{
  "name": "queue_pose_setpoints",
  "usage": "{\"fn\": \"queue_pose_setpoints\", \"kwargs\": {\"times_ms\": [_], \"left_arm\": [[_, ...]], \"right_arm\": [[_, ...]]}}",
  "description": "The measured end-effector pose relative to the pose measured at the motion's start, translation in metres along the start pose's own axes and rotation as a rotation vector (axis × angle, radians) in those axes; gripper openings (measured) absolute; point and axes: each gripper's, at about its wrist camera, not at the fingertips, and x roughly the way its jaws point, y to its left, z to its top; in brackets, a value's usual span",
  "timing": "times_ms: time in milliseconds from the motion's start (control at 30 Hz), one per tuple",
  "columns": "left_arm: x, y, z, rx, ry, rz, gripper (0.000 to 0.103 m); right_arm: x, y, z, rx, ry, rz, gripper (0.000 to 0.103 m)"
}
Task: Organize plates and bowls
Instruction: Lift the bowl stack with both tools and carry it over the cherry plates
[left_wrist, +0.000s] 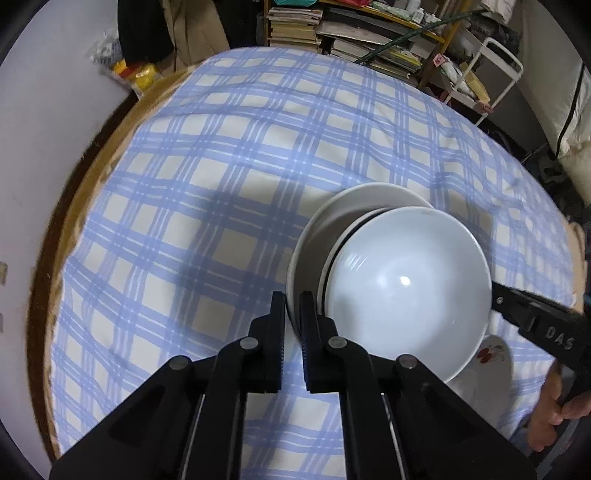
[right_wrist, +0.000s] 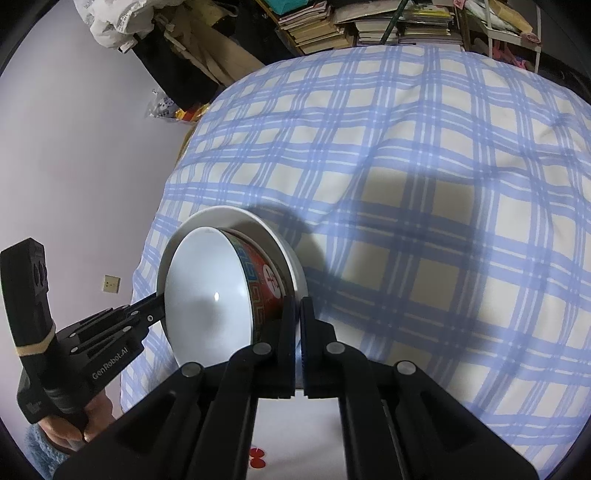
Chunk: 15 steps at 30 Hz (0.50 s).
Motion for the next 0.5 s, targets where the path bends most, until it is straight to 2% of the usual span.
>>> {"fn": "queue_pose_setpoints", "kwargs": {"times_ms": [100, 300, 500], "left_arm": [[-0.005, 0.000, -0.001, -0.005, 0.006, -0.022, 0.009], [-0.013, -0.022, -0.006, 0.128, -0.046, 0.118, 0.010], [-0.013, -0.014, -0.002, 0.096, -0.026, 0.092, 0.011]], "right_arm": [[0.001, 0.001, 0.002, -0.013, 0.011, -0.018, 0.005], [0.002, 0.007, 0.005, -0.040, 0.023, -0.047, 0.005], [0.007, 0.012, 0.007, -0.079, 0.042, -0.084, 0.007]]}}
